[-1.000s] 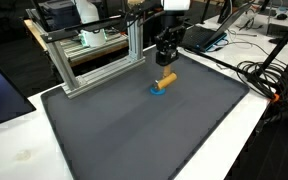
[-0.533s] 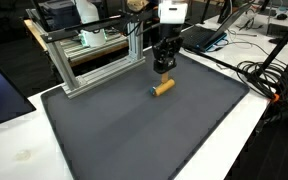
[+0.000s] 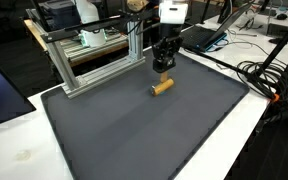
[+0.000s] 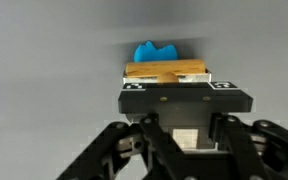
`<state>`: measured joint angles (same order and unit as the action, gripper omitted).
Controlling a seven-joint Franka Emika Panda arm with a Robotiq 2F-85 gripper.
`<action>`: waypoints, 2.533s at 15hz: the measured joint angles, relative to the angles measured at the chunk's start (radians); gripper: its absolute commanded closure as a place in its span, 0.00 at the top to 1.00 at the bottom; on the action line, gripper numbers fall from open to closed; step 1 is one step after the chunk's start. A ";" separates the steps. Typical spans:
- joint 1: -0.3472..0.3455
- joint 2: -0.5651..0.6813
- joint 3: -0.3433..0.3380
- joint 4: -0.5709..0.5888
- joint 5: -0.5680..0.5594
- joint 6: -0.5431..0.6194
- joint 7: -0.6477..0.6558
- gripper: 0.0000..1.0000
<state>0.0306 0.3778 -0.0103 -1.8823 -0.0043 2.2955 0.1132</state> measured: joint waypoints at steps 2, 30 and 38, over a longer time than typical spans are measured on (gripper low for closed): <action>0.000 0.000 0.000 0.002 0.000 -0.012 0.000 0.22; 0.000 0.035 0.000 0.069 0.000 -0.124 -0.004 0.22; 0.000 0.036 0.000 0.076 0.000 -0.157 -0.004 0.22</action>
<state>0.0307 0.4140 -0.0103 -1.8066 -0.0046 2.1380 0.1096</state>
